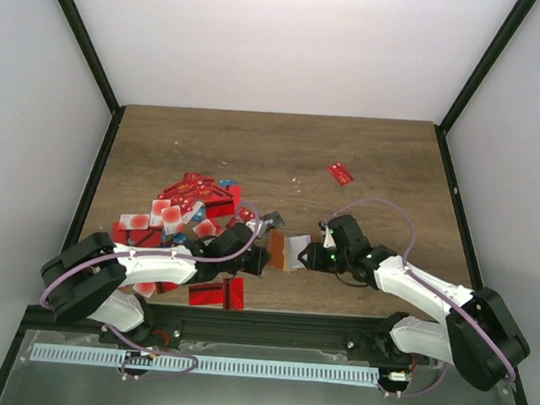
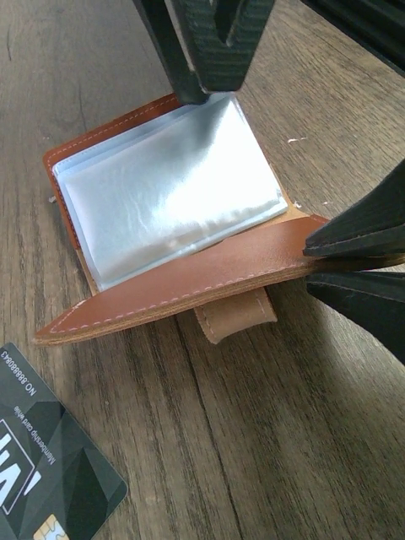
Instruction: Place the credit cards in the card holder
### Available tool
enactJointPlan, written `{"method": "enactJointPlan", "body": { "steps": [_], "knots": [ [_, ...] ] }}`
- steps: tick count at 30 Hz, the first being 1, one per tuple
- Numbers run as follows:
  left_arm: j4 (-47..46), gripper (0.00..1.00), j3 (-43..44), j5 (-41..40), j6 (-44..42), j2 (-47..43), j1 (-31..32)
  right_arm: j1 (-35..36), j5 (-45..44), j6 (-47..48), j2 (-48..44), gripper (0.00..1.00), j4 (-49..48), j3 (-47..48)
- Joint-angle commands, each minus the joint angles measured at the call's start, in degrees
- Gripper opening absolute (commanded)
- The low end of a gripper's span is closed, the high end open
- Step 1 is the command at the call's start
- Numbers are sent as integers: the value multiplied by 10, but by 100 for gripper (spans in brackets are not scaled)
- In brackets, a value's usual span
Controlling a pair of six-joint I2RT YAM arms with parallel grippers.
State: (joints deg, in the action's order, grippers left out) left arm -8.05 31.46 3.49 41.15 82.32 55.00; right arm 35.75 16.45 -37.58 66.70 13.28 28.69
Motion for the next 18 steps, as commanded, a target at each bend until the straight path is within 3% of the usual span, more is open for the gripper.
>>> {"method": "enactJointPlan", "body": {
  "steps": [1,18],
  "knots": [
    [3,8,12,-8,-9,6,5,-1,2,-12,0,40,-5,-11],
    [4,8,20,-8,-9,14,12,-2,16,-14,25,39,-32,-14]
  ]
}}
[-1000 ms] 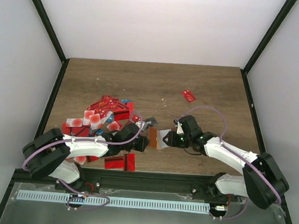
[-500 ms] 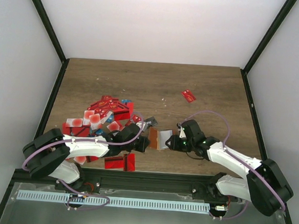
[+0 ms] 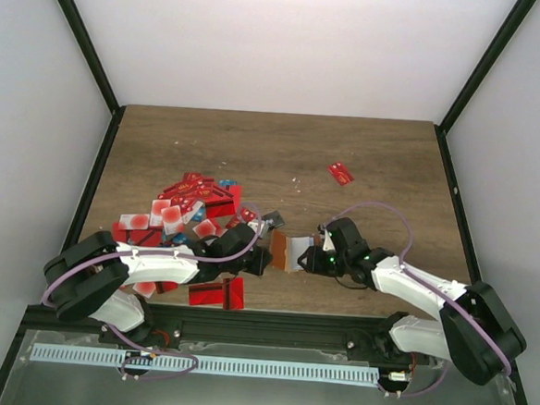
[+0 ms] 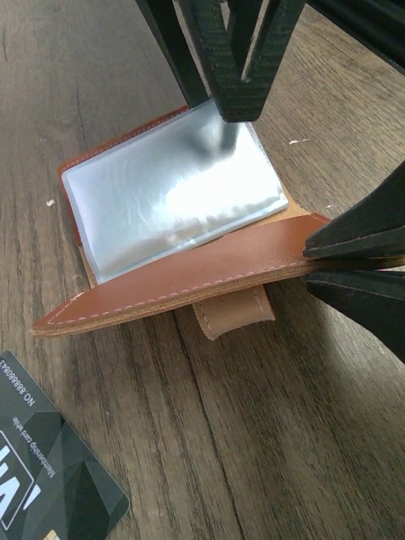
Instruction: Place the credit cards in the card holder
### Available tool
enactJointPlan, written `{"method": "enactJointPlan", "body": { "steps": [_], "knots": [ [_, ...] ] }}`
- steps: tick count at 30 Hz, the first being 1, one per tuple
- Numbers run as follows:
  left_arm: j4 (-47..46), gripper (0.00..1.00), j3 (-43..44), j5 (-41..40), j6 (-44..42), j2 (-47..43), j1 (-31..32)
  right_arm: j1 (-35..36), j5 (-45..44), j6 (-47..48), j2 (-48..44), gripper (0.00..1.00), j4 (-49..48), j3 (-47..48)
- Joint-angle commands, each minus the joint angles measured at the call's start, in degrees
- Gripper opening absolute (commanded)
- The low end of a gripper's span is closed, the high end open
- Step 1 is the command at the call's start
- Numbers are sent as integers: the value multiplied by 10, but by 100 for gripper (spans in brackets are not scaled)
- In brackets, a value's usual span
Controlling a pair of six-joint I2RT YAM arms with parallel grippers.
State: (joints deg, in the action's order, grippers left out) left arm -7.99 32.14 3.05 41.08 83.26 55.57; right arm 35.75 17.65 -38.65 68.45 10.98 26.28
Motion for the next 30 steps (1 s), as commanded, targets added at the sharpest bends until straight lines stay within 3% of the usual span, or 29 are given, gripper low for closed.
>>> {"method": "enactJointPlan", "body": {
  "steps": [1,15,23,30],
  "knots": [
    [5,8,14,-5,-8,5,6,-2,1,-3,6,39,-7,13],
    [6,7,25,-4,-23,15,8,-2,38,10,29,38,-28,47],
    [-15,7,28,6,-24,31,8,-2,112,15,104,37,-104,71],
    [-61,5,30,30,-32,66,9,-1,127,21,170,37,-122,105]
  ]
}}
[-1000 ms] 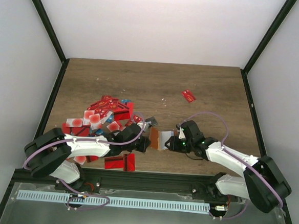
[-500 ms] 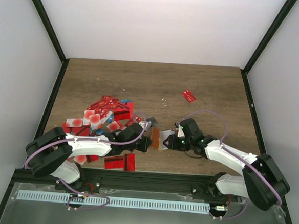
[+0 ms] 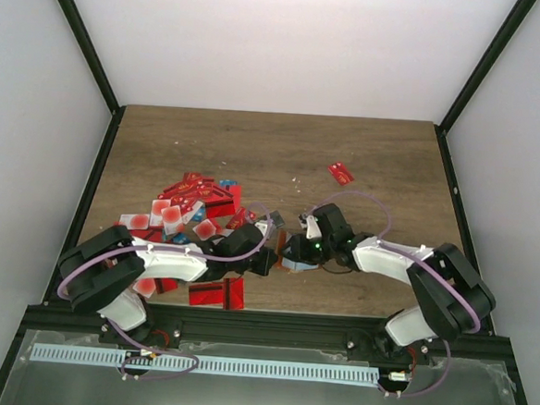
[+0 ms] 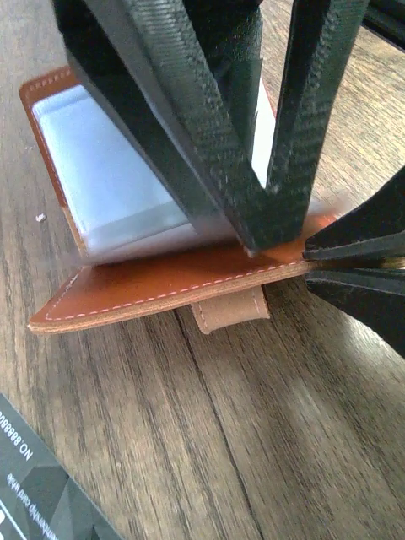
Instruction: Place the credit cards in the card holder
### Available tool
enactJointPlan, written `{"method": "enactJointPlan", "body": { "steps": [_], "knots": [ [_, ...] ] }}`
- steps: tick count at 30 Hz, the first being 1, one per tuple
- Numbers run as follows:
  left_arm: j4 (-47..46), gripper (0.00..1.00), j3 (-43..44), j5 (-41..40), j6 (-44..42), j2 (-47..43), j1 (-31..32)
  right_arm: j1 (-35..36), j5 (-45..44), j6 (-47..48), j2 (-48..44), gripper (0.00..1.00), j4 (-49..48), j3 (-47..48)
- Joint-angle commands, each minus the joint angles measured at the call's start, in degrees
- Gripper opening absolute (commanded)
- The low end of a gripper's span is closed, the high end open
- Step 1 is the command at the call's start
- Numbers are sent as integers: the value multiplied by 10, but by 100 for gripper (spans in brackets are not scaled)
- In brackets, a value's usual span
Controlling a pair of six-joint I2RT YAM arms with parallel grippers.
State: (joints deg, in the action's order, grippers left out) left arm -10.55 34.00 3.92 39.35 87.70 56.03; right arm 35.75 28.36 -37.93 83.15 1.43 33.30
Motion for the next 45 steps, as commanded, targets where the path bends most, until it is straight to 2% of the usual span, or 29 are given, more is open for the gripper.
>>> {"method": "enactJointPlan", "body": {
  "steps": [1,5,14,18,20,26,32,37,45],
  "knots": [
    [-39,5,12,24,-14,25,4,-2,16,14,29,37,-24,38],
    [-35,6,8,22,-15,27,4,-5,-25,16,50,38,1,47],
    [19,18,-22,-29,-14,-42,4,-15,-102,25,45,36,33,21],
    [55,33,-22,-52,-18,-68,4,-17,-103,30,44,35,26,8],
    [86,45,-17,-72,-16,-83,4,-17,-98,30,48,36,22,3],
    [244,65,-4,-186,3,-133,4,-17,-80,36,29,39,26,2],
    [331,71,-15,-207,46,-197,4,-17,-59,45,-9,40,48,18],
    [396,71,-24,-146,88,-252,6,-17,-48,51,-30,40,49,20],
    [488,69,-61,-63,169,-349,20,-17,-20,48,14,40,3,6]
  ]
}}
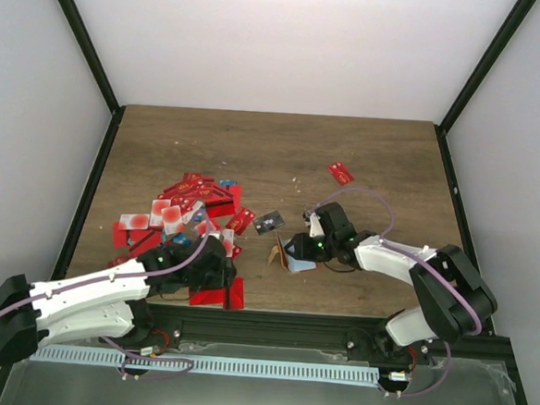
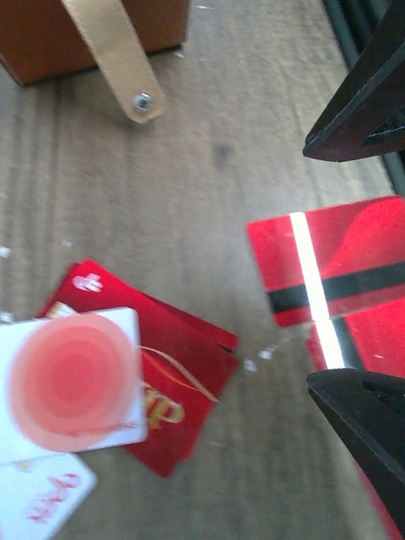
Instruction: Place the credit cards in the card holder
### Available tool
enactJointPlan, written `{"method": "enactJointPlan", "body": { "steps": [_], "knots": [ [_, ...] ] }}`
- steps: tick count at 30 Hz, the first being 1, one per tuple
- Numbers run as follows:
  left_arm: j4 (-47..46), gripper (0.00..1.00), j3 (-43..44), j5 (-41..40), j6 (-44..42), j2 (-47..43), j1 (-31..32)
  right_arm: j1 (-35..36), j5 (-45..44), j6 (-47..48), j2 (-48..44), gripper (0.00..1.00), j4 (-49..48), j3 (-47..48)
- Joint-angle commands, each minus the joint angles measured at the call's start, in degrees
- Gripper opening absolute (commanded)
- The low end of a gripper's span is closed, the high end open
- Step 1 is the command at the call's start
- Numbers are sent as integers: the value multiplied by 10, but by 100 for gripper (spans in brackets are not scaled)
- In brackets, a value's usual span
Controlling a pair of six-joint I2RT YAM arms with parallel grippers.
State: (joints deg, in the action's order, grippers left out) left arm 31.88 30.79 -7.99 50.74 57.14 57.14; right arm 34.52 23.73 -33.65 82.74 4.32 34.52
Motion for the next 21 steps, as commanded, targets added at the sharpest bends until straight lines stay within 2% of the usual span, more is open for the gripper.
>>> {"method": "enactJointPlan", "body": {
  "steps": [1,9,13,21],
  "knots": [
    [64,69,-39,70,66,-59,10,-5,33,4,22,40,-31,-7],
    [51,69,-122,144,135,-151,26,-4,63,-4,21,40,-54,-11],
    [4,68,-149,183,144,-143,36,-4,63,-5,23,40,-61,-12],
    [-39,67,-153,195,155,-110,52,-4,65,-14,31,40,-78,-15]
  ]
}}
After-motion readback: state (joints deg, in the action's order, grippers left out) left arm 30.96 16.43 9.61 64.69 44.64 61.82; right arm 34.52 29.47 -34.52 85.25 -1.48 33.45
